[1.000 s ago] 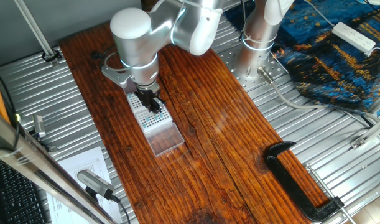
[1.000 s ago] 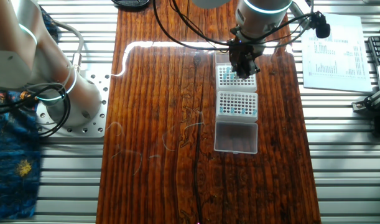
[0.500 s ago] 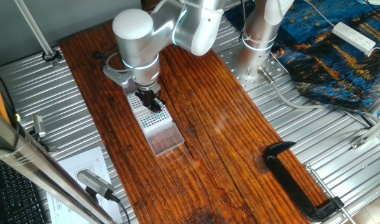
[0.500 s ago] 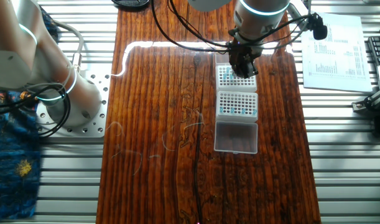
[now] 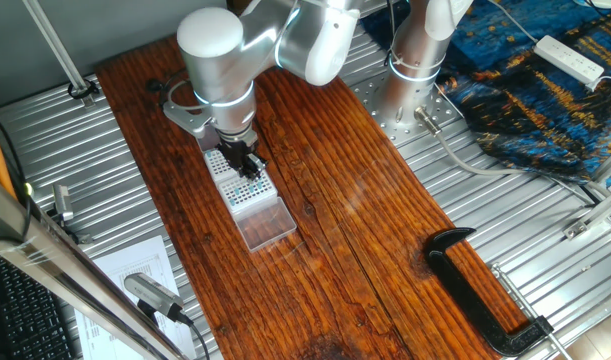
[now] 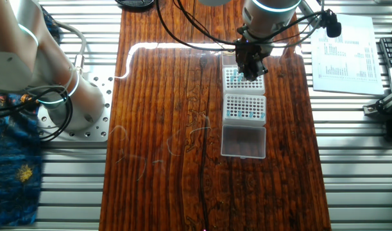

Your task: Transfer all medium pipette tips from one holder to another

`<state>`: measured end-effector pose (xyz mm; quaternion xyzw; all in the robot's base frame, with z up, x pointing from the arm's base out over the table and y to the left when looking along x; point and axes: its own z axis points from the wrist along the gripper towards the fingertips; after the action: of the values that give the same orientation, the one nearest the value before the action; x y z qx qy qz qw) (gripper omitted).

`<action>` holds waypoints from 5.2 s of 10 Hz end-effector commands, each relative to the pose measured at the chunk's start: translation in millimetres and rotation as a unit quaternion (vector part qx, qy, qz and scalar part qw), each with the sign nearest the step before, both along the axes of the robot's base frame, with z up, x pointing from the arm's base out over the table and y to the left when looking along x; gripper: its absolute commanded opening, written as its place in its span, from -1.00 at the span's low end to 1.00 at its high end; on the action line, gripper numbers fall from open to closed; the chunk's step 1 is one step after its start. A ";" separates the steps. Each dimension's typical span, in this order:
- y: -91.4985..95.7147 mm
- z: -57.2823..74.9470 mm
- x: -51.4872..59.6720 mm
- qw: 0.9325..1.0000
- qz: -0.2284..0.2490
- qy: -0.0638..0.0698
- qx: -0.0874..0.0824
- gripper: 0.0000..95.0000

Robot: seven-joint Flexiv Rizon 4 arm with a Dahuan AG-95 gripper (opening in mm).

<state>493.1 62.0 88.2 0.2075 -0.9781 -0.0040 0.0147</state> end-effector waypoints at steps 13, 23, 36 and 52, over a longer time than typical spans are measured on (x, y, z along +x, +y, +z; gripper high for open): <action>1.1 -9.0 -0.6 1.000 -0.005 0.001 0.005 -0.60; -0.1 -10.5 -5.0 1.000 -0.006 0.004 0.002 -1.00; 2.1 40.6 4.2 1.000 -0.011 0.017 0.004 -1.00; -90.5 69.0 4.8 0.996 0.086 0.028 -0.006 -1.00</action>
<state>497.6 -28.1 156.1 0.2916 -0.9555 -0.0060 0.0445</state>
